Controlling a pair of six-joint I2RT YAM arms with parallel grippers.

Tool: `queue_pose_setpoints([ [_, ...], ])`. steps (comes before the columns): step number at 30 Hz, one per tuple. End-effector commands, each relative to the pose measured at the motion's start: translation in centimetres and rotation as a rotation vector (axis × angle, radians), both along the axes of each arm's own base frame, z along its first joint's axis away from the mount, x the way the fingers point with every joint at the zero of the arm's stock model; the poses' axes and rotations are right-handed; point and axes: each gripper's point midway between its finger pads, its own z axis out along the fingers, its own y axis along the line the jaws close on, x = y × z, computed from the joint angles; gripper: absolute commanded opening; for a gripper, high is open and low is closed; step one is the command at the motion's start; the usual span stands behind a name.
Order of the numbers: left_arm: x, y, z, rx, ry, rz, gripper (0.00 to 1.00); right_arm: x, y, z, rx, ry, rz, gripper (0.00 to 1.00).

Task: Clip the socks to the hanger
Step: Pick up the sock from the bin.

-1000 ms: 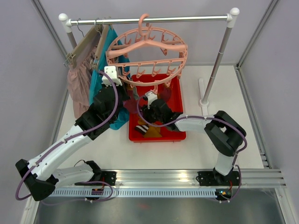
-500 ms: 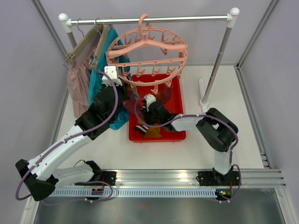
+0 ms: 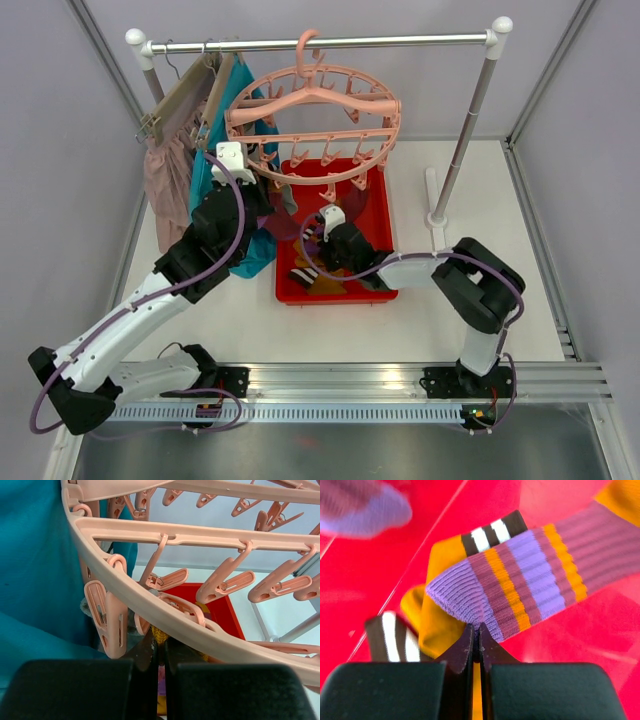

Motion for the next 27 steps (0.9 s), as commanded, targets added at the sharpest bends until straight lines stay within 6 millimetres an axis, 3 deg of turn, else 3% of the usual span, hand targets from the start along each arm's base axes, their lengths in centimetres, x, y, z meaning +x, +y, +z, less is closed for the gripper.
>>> queue_pose_setpoints([
  [1, -0.4, 0.7, 2.5, -0.015, -0.061, -0.005, 0.02, -0.7, -0.1, 3.9, 0.148, -0.043, -0.042, 0.0],
  [2, -0.3, 0.7, 2.4, -0.015, -0.06, -0.002, 0.02, -0.8, -0.2, 5.2, 0.182, -0.058, -0.047, 0.0],
  [3, -0.4, 0.6, 2.3, -0.016, -0.057, -0.005, 0.02, -1.4, -0.8, 4.8, 0.188, -0.042, -0.057, 0.0],
  [6, -0.2, 0.4, 1.8, -0.016, -0.046, -0.008, 0.02, -2.3, -1.6, 7.0, 0.246, -0.062, -0.07, 0.0],
  [9, -0.2, 0.0, 1.4, -0.029, -0.042, -0.021, 0.02, -3.3, -2.4, 7.8, 0.268, -0.059, -0.072, 0.0],
  [10, -0.2, 0.0, 1.3, -0.033, -0.043, -0.023, 0.02, -3.6, -2.7, 9.3, 0.304, -0.076, -0.077, 0.0],
  [15, -0.3, -0.6, 0.8, -0.05, -0.044, -0.053, 0.02, -5.6, -4.6, 12.9, 0.383, -0.109, -0.082, 0.0],
  [20, -0.8, -1.8, 0.8, -0.065, -0.079, -0.133, 0.03, -7.5, -6.4, 15.6, 0.409, -0.116, -0.069, 0.0],
  [21, -0.9, -1.9, 0.5, -0.064, -0.078, -0.144, 0.03, -7.8, -6.8, 17.4, 0.435, -0.144, -0.067, 0.0],
  [23, -1.3, -2.5, 0.9, -0.077, -0.102, -0.187, 0.06, -8.4, -7.7, 17.9, 0.402, -0.137, -0.068, 0.0],
  [24, -1.3, -2.5, 0.5, -0.077, -0.098, -0.193, 0.07, -8.5, -7.9, 20.1, 0.424, -0.166, -0.065, 0.0],
  [25, -1.7, -2.5, 0.7, -0.089, -0.105, -0.204, 0.11, -8.8, -8.3, 20.1, 0.395, -0.152, -0.066, 0.0],
  [26, -1.9, -2.8, 0.3, -0.092, -0.1, -0.222, 0.13, -8.9, -8.6, 22.0, 0.407, -0.181, -0.06, 0.0],
  [27, -2.1, -2.7, 0.1, -0.099, -0.096, -0.226, 0.14, -9.2, -8.9, 21.8, 0.377, -0.165, -0.057, 0.0],
])
